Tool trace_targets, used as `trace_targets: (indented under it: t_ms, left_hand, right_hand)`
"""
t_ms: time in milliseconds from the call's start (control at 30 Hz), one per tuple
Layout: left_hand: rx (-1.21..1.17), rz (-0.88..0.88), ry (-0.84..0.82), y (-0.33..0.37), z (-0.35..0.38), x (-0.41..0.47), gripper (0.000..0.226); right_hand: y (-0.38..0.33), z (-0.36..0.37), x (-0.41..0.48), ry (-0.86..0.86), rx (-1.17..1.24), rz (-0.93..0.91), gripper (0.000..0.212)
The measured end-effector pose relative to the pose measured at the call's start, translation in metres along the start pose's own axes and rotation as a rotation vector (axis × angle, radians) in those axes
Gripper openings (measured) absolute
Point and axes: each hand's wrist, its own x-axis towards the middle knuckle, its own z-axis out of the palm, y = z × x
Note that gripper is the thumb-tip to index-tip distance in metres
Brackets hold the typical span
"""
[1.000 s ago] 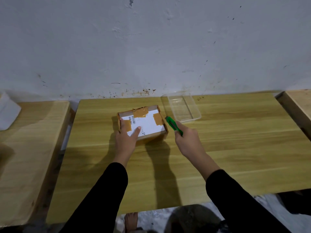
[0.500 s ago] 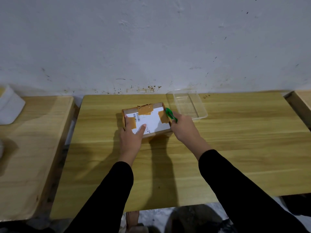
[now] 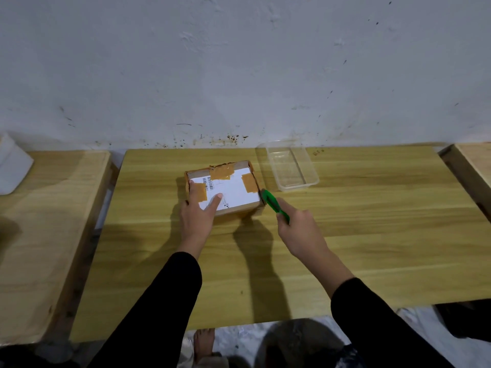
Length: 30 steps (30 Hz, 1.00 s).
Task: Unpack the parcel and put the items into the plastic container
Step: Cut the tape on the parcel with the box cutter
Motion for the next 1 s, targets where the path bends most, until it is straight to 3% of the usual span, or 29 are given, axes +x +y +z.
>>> trace_targets:
  t_ms: [167, 433, 667, 800, 1000]
  left_hand:
    - [-0.085, 0.028, 0.211, 0.0, 0.009, -0.036, 0.069]
    - [-0.095, -0.004, 0.238, -0.004, 0.005, -0.031, 0.059]
    - [-0.211, -0.118, 0.376, 0.001, -0.026, 0.026, 0.044]
    - [-0.24, -0.19, 0.423, 0.019, -0.016, 0.048, 0.048]
    - [-0.196, -0.101, 0.384, 0.02, -0.009, 0.076, 0.05]
  right_hand:
    - [0.014, 0.002, 0.003, 0.072, 0.303, 0.039, 0.044]
    - [0.01, 0.023, 0.021, 0.191, 0.493, 0.07, 0.04]
    - [0.012, 0.046, 0.041, 0.061, 0.544, 0.057, 0.049]
    - [0.008, 0.061, 0.064, -0.008, 0.581, 0.075, 0.053]
    - [-0.002, 0.074, 0.109, -0.01, 0.423, 0.04, 0.051]
